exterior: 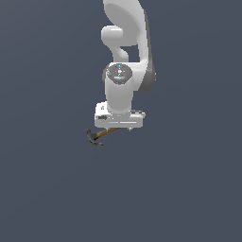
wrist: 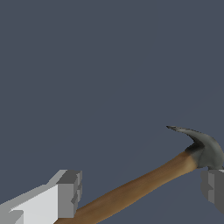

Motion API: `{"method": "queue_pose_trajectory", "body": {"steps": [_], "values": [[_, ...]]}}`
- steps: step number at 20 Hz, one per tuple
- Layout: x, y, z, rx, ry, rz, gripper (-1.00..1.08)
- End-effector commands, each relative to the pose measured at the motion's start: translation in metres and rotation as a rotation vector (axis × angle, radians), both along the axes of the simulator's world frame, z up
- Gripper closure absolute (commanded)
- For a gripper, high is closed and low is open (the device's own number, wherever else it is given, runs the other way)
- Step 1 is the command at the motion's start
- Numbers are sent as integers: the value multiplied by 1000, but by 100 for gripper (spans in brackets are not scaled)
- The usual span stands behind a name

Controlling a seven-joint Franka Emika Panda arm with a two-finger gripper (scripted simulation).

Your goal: Pick up the object and move it to a goal position.

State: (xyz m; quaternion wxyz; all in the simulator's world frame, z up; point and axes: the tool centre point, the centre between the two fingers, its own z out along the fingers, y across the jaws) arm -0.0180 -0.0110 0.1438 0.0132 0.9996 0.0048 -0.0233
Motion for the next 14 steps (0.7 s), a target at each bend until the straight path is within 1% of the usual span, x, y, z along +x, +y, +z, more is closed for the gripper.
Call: {"method": "queue_pose_trajectory", "body": {"steps": [1,4,9,14], "values": [[0,0,0,0,0,0,-92],[2,-4,3,-3,-7,0,-92],[11,-18,13,-17,-36,8,-92],[11,-19,14,-18,-37,12,-92]]}}
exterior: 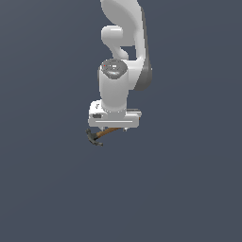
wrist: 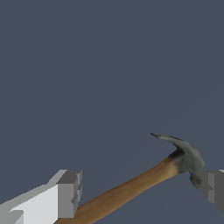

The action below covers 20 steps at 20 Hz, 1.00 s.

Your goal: Pick up the object and move it to a goal position.

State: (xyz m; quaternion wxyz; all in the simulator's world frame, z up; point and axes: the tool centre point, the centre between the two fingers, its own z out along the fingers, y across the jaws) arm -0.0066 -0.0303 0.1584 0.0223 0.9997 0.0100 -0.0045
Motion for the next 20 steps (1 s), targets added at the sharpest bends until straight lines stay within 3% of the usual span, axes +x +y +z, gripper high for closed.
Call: {"method": "queue_pose_trajectory", "body": {"steps": [1,11,20], "values": [[0,1,-1,1,1,-3,-92],[-8,3,-11,9,-3,-115,-92],[-23,6,-30,23,-9,-339,-92]]}}
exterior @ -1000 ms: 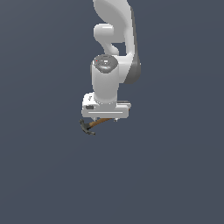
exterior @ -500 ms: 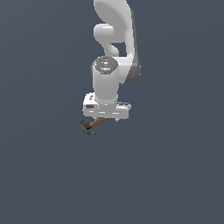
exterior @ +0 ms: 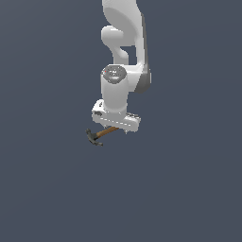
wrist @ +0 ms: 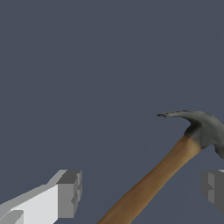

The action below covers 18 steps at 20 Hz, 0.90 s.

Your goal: Pick up the object and move it to a goal position.

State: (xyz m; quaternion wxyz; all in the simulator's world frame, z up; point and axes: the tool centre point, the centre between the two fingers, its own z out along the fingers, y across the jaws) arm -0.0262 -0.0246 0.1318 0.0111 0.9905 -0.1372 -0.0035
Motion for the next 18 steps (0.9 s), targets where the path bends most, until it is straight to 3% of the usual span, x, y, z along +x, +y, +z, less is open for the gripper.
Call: {"method": "queue_pose_trajectory", "body": {"steps": [1,18], "values": [[-5,1,-6,4,-2,-74,-92],[-43,1,-44,18,-10,-587,-92]]}}
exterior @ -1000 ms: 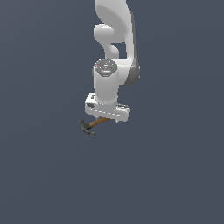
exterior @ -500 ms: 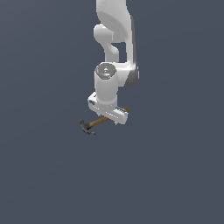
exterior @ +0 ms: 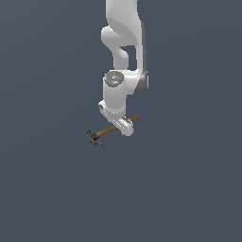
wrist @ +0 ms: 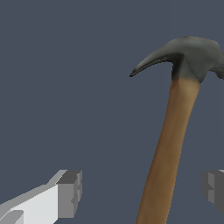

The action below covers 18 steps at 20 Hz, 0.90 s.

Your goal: Pick up the object and move it to a goal position.

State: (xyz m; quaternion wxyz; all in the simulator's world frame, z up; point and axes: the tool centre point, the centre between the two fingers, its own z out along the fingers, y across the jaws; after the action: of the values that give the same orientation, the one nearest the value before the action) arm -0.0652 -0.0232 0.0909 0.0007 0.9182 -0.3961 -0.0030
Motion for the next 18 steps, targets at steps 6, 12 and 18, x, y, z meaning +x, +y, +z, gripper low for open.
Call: {"method": "queue_pose_trajectory", "body": {"steps": [6,12,18], "values": [[-17,-2,-14,0,-3,-215,-92],[-26,-4,-21,-1,-5,-329,-92],[-30,-5,-24,-2,-6,-385,-92]]}}
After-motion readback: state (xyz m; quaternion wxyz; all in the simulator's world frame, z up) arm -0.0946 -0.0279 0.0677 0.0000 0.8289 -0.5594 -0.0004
